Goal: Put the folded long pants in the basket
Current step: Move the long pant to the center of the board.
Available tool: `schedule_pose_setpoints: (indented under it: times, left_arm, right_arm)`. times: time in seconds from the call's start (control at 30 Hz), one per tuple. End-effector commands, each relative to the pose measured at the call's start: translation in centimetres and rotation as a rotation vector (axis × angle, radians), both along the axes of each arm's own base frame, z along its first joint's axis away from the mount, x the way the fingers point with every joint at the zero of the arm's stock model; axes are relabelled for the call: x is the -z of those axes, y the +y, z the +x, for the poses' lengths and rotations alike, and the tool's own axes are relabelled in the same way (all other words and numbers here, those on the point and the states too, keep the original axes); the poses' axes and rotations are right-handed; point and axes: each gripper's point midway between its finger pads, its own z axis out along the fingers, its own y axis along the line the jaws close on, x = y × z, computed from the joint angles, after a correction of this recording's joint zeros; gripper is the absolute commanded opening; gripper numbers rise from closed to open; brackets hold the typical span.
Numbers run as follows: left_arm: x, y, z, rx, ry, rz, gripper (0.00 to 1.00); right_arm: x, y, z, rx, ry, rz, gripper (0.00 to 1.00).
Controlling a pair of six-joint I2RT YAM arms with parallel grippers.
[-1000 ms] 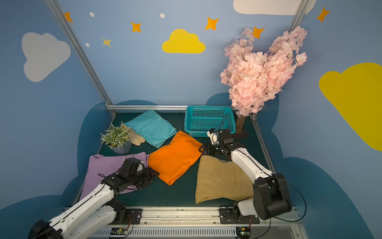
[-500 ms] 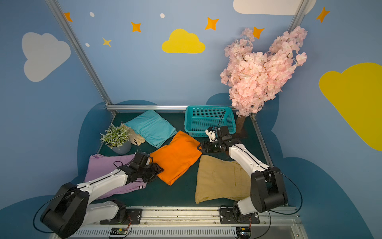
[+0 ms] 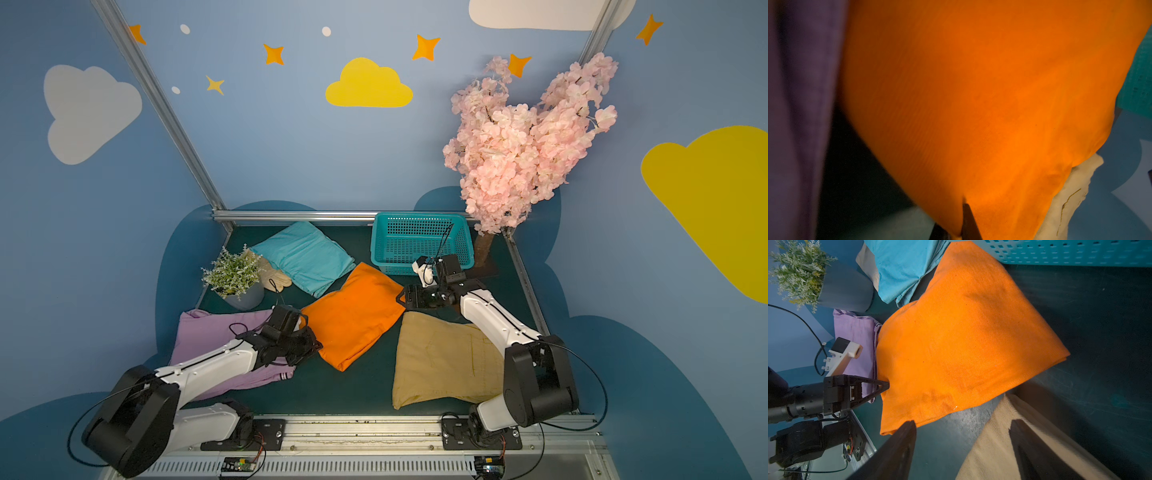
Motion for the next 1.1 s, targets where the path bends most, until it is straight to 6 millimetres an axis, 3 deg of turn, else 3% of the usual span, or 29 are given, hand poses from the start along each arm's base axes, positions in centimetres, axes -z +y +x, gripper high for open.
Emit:
schedule_pose_setpoints:
  times: [0.0, 0.23, 0.33, 0.5, 0.67, 0.87, 1.07]
  left_arm:
    - [-1.8, -0.5, 1.2, 0.062, -0.065, 0.041, 0.03]
    - [-7.7, -1.7, 1.4, 0.274, -0.117, 0.12, 0.03]
    - [-10.2, -0.1, 0.7, 0.298, -0.119, 0.201, 0.03]
    - [-12.5, 4.2, -0.9, 0.218, -0.142, 0.309, 0.03]
    - [-15.5, 5.5, -1.9, 0.224, -0.212, 0.299, 0.03]
    - [-14.3, 11.2, -4.8, 0.058, -0.049, 0.46, 0.03]
    - [-15.5, 15.5, -5.8, -0.122, -0.042, 0.538, 0.03]
  right_arm:
    - [-0.1, -0.1, -1.3, -0.021, 0.008, 0.002, 0.77]
    - [-0.9, -0.3, -1.4, -0.016, -0.018, -0.001, 0.77]
    - [-1.3, -0.3, -1.4, -0.017, -0.038, 0.002, 0.77]
    - [-1.9, 0.0, -0.7, -0.017, -0.039, 0.003, 0.77]
    - [-2.0, 0.5, -0.2, -0.021, -0.026, 0.019, 0.76]
    - [-3.0, 1.4, 0.5, -0.032, -0.036, 0.0, 0.76]
    - [-4.1, 3.0, 3.2, -0.017, -0.031, -0.069, 0.73]
